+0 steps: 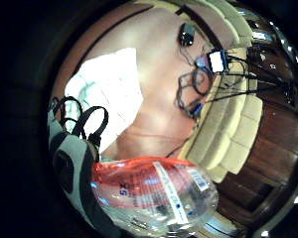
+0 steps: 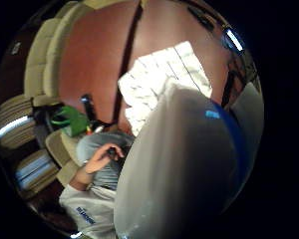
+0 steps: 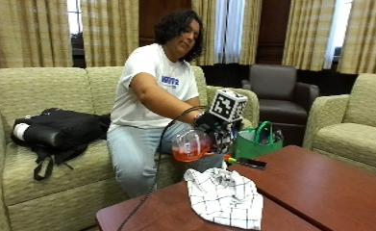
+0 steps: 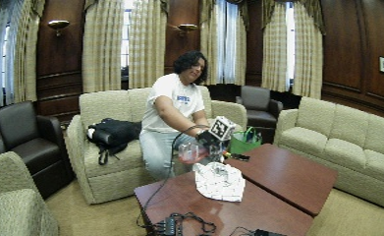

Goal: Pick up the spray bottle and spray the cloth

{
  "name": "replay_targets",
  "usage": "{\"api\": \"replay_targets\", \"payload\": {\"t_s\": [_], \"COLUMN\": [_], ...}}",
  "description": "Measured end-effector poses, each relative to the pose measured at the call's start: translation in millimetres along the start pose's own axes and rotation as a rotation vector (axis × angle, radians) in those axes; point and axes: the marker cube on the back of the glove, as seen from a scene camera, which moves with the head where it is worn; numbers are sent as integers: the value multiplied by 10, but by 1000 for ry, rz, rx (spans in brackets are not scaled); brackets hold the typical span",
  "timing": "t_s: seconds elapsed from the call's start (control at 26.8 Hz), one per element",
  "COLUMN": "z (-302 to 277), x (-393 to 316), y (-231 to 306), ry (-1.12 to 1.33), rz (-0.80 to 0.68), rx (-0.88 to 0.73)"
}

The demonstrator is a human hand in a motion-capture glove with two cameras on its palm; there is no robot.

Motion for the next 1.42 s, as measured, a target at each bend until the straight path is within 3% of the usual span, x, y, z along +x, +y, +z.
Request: {"api": "replay_targets", "payload": {"t_s": [0.26, 0.6, 0.89, 1.08, 1.42], "z": [-783, -1144, -825, -477, 225], "x": [-315, -1175, -1837, -2120, -2388], "y": [-10, -36, -302, -673, -1202], "ry": [-383, -890, -1224, -1295, -1331], "rz": [-72, -234, -235, -236, -91], "rx": [189, 406, 632, 656, 651]}}
